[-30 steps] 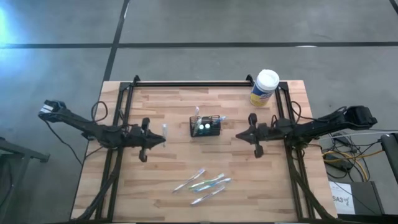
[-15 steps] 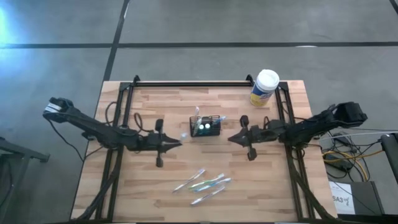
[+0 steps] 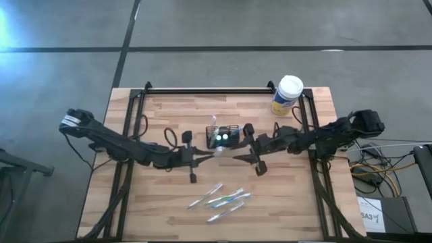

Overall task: Pick & Place toothbrushing station
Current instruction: Put the top blue toothbrush in the wire organizer

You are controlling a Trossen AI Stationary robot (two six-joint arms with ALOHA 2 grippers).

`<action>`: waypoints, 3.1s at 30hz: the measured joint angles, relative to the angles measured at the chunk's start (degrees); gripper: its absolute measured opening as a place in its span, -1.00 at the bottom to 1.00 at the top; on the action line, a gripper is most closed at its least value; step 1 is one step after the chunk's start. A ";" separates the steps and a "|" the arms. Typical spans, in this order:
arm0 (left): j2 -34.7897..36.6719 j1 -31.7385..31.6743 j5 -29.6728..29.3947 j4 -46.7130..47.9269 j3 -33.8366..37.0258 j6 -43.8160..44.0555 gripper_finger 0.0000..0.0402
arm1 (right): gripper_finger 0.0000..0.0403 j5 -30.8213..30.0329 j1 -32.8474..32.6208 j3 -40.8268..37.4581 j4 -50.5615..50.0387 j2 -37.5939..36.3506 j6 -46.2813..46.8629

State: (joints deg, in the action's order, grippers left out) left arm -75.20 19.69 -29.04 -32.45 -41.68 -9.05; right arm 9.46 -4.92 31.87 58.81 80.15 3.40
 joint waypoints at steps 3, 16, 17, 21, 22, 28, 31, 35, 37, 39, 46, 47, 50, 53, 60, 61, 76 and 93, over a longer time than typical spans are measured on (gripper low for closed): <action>-2.16 -0.54 -1.04 -0.22 -1.81 -0.45 -0.92 | -0.15 1.61 -0.06 1.84 -0.50 1.87 0.97; -7.80 -2.21 -0.82 -0.31 -6.27 -0.60 -0.92 | -0.10 4.69 -0.07 5.52 -1.06 6.46 0.56; -7.88 -2.22 -0.75 -0.40 -6.31 -0.58 -0.92 | -0.11 4.62 -0.07 5.52 -0.91 6.43 0.52; -7.91 -2.22 -0.63 -0.65 -6.31 -0.58 -0.92 | -0.16 4.28 -0.07 5.50 -0.82 6.40 0.56; -7.90 -2.22 -0.65 -0.99 -6.25 -0.76 -0.92 | -0.17 4.26 -0.07 5.50 -0.77 6.37 0.56; -7.04 -1.69 -1.05 -2.73 -5.96 -1.62 -0.92 | -0.20 3.86 -0.05 5.50 -1.16 6.17 0.47; -7.00 -0.96 -1.14 -3.36 -5.94 -2.20 -0.92 | -0.20 3.92 -0.06 5.50 -1.26 6.17 0.45; -6.97 0.14 -0.80 -4.15 -5.94 -2.37 -0.92 | -0.19 3.82 0.00 5.39 -1.66 6.17 0.39; -7.04 0.36 0.00 -4.02 -5.94 -1.60 -0.92 | -0.19 3.75 0.02 5.39 -1.60 6.17 -0.08; -7.20 0.56 0.04 -4.04 -5.94 -1.35 -0.93 | -0.19 3.79 -0.02 5.39 -1.53 6.17 -0.33; -8.53 0.25 0.07 -4.06 -5.94 0.15 -0.93 | -0.19 3.71 -0.06 6.36 -1.20 6.17 -0.89; -8.89 0.17 0.07 -4.04 -5.94 0.17 -0.93 | -0.19 3.71 -0.07 6.61 -1.23 6.17 -1.05; -10.39 -0.09 0.05 -5.67 -5.94 0.19 -0.93 | -0.22 3.72 -0.07 6.86 -1.62 6.17 -1.01; -11.26 -0.31 0.04 -7.02 -6.03 0.19 -0.93 | -0.26 3.73 -0.07 6.87 -1.81 6.17 -1.01; -11.21 -0.47 0.04 -7.13 -6.29 0.10 -0.93 | -0.39 3.76 -0.07 6.59 -2.91 6.19 -1.21; -11.21 -0.47 0.04 -7.02 -6.29 0.10 -0.93 | -0.42 3.78 -0.07 6.57 -2.91 6.19 -1.52; -11.12 -0.62 0.24 -5.89 -5.95 1.65 -0.75 | -0.91 3.86 -0.05 6.58 -3.37 6.19 -3.56; 6.52 2.94 1.19 27.07 -5.81 12.91 -0.26 | -0.93 2.33 3.37 -7.24 -12.93 -17.24 -4.12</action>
State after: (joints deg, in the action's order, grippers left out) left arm -68.68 22.63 -27.85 -5.37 -47.49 3.86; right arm 11.79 -1.55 24.63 45.88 62.92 -0.72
